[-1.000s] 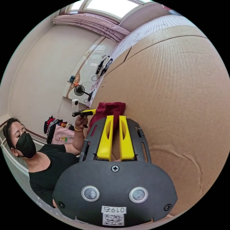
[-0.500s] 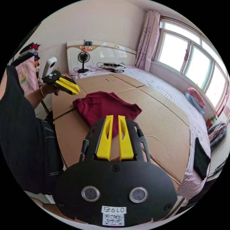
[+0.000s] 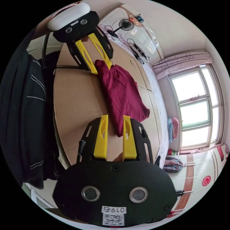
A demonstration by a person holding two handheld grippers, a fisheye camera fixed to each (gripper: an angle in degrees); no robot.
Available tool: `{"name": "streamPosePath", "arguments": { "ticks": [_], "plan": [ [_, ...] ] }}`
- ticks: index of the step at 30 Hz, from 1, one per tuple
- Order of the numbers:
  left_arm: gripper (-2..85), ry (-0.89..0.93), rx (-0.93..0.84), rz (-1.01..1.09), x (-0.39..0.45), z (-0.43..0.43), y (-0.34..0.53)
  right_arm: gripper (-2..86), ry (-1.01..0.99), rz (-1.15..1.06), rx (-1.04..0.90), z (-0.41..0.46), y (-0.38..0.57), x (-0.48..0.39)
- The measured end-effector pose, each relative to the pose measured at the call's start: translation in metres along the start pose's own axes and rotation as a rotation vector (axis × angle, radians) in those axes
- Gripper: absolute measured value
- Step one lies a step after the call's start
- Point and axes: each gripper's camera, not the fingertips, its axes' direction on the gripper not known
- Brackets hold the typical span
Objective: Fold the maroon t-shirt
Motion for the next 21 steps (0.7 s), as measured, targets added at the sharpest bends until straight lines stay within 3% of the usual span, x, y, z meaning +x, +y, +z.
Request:
{"name": "streamPosePath", "arguments": {
  "ticks": [9,21],
  "plan": [
    [1.8,-0.063,-0.074,0.204,0.060,-0.007,-0.036,5.0,0.017,-0.050,-0.058,0.045,-0.038,-0.052],
    [1.4,-0.120,-0.126,0.262,0.046,0.007,-0.045,3.2,0.048,0.015,-0.066,0.075,-0.084,-0.060]
  ]
}}
